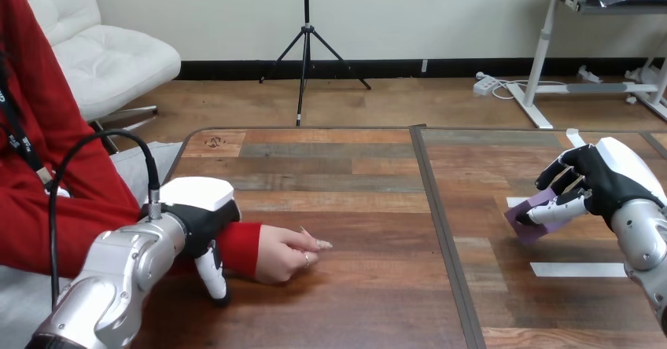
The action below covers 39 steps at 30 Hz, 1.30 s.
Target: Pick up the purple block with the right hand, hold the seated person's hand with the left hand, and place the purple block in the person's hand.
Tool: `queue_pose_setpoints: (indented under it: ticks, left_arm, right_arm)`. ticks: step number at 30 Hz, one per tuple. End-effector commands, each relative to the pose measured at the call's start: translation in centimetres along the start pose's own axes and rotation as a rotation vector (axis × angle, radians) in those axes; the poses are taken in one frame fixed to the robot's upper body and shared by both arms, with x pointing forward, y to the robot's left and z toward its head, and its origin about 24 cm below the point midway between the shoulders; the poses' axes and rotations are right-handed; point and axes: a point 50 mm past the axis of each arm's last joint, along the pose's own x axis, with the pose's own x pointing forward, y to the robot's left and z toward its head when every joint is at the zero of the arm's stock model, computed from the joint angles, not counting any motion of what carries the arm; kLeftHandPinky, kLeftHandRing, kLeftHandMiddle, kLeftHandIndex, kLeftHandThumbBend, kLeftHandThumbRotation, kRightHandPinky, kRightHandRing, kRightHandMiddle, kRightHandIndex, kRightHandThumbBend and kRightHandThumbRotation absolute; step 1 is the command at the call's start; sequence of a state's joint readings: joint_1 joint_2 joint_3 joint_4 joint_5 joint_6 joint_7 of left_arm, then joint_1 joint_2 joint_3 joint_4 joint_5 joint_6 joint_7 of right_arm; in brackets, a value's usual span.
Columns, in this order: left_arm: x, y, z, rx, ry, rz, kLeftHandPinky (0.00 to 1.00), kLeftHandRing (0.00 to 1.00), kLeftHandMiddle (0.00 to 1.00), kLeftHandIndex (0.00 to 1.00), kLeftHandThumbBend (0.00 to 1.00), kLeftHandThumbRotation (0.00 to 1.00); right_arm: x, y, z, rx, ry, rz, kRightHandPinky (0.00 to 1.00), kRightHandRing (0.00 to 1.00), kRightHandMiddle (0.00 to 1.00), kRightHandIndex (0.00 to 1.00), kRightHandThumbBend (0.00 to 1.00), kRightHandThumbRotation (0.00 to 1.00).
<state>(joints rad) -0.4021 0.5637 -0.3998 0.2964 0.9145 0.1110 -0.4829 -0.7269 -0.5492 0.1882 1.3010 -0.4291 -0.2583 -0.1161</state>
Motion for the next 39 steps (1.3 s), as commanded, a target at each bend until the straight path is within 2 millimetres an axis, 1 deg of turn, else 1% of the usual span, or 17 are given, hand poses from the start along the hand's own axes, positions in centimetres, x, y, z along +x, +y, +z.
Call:
queue_pose_setpoints:
  ticks: [1, 7, 13, 28, 39]
  left_arm:
    - [0.4, 1.5, -0.3, 0.006, 0.042, 0.028, 0.36, 0.44, 0.50, 0.50, 0.77, 0.00]
    - [0.4, 1.6, -0.5, -0.024, 0.041, 0.033, 0.27, 0.34, 0.43, 0.45, 0.73, 0.00]
    - [0.2, 1.9, -0.7, -0.040, 0.036, 0.047, 0.23, 0.30, 0.40, 0.43, 0.71, 0.00]
    - [-0.4, 3.1, -1.4, -0.106, 0.015, 0.096, 0.18, 0.25, 0.35, 0.41, 0.69, 0.00]
    - [-1.4, 4.5, -1.7, -0.132, 0.001, 0.156, 0.15, 0.22, 0.32, 0.38, 0.68, 0.00]
  right_arm:
    - [0.9, -2.2, 3.3, 0.045, -0.111, -0.088, 0.45, 0.48, 0.51, 0.50, 0.77, 0.00]
    - [0.9, -2.2, 3.2, 0.044, -0.106, -0.087, 0.46, 0.48, 0.52, 0.50, 0.77, 0.00]
    - [0.9, -2.2, 3.2, 0.047, -0.103, -0.088, 0.45, 0.48, 0.51, 0.50, 0.77, 0.00]
    - [0.9, -2.1, 3.0, 0.057, -0.106, -0.086, 0.45, 0.48, 0.51, 0.49, 0.78, 0.00]
    - [0.9, -2.1, 3.1, 0.068, -0.101, -0.087, 0.43, 0.47, 0.50, 0.49, 0.79, 0.00]
